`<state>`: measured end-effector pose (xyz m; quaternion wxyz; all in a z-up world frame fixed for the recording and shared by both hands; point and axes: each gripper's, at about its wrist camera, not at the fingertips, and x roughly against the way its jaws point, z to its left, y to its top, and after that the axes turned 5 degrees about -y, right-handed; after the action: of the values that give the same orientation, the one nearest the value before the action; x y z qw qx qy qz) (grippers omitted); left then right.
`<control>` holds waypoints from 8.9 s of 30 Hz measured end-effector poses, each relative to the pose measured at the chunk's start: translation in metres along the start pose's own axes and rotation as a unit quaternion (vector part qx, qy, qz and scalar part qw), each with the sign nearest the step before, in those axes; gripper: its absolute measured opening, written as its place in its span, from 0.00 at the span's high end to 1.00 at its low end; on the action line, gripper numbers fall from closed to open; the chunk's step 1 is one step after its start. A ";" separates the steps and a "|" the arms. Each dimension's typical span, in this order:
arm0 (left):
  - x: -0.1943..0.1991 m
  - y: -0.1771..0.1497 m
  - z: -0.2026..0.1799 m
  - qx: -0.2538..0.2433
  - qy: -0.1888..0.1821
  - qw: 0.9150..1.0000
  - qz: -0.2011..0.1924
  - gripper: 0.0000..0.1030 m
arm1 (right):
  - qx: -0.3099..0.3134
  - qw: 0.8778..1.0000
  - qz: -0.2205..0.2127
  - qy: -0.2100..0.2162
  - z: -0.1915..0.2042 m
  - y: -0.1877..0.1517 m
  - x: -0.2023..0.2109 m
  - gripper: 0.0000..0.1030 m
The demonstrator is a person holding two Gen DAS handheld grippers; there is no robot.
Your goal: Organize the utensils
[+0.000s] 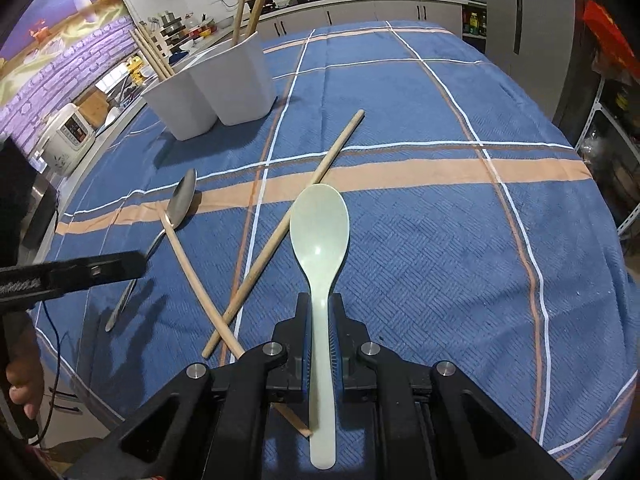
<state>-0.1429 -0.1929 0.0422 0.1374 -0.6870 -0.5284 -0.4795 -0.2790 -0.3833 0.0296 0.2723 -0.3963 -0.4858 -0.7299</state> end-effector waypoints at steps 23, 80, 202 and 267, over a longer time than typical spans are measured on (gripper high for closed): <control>-0.045 0.015 -0.041 -0.018 0.104 0.994 0.008 0.94 | 0.005 1.000 0.009 0.015 -0.015 -0.008 0.008 0.91; 0.185 0.155 -0.017 -0.029 0.045 0.937 -0.345 0.94 | -0.007 0.964 -0.221 0.149 0.077 0.189 0.067 0.91; -0.028 0.069 -0.005 -0.184 0.045 0.982 0.002 1.00 | 0.058 0.995 0.033 -0.074 0.040 0.112 -0.072 0.58; 0.071 0.006 0.004 -0.066 0.016 0.987 -0.147 0.99 | 0.010 1.000 0.021 0.007 0.012 0.046 0.015 0.94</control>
<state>-0.1368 -0.1505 0.0994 0.0279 -0.6022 -0.5881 -0.5392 -0.2474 -0.3893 0.0672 0.2944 -0.3987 -0.4830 -0.7218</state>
